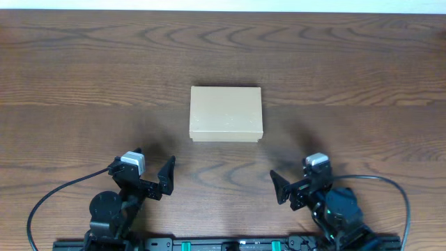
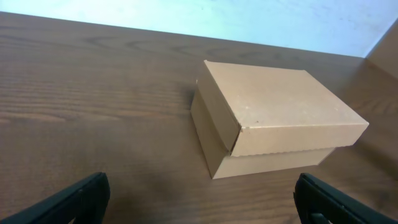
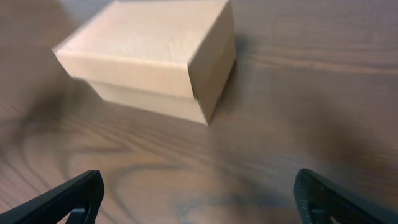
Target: Pack container
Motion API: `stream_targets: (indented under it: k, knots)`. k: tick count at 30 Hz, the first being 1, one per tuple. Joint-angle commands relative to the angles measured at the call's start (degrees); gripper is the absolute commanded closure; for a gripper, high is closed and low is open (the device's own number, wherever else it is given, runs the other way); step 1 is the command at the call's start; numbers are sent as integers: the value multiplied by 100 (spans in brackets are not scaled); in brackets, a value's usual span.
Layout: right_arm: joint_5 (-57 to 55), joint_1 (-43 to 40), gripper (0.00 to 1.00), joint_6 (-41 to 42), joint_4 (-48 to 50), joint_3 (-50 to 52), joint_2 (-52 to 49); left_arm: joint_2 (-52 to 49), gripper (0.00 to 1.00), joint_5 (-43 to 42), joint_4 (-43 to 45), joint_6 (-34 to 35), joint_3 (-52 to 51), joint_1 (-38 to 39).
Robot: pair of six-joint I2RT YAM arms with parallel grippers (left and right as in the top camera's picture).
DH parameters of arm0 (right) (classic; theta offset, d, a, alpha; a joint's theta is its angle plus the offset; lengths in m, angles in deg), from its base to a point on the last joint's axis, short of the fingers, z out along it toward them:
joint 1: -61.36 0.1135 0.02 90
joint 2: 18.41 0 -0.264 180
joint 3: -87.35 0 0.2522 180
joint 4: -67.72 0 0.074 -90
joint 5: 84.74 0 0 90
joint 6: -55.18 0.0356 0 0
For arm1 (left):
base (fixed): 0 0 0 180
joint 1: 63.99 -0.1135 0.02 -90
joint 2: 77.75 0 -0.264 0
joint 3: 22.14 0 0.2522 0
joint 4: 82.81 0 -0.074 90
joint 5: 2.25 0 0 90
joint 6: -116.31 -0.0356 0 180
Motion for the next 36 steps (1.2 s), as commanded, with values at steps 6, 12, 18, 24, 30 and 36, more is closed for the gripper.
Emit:
stream_targets:
  k: [6, 12, 18, 24, 30, 36]
  knots:
    - [22, 142, 1, -804, 125, 160, 575, 46, 5, -2, -13, 20, -140, -46]
    - [22, 162, 1, -785, 122, 162, 570, 46, 5, -2, -13, 20, -140, -46]
    - [24, 157, 1, -785, 122, 162, 570, 46, 5, -2, -11, 20, -140, -46]
    - [24, 157, 1, -785, 122, 162, 570, 46, 5, -2, -13, 22, -140, -46]
    - [22, 157, 1, -785, 122, 162, 570, 46, 5, -2, -13, 22, -140, -46]
    - [24, 157, 1, -785, 122, 162, 570, 46, 5, -2, -11, 20, -140, -46]
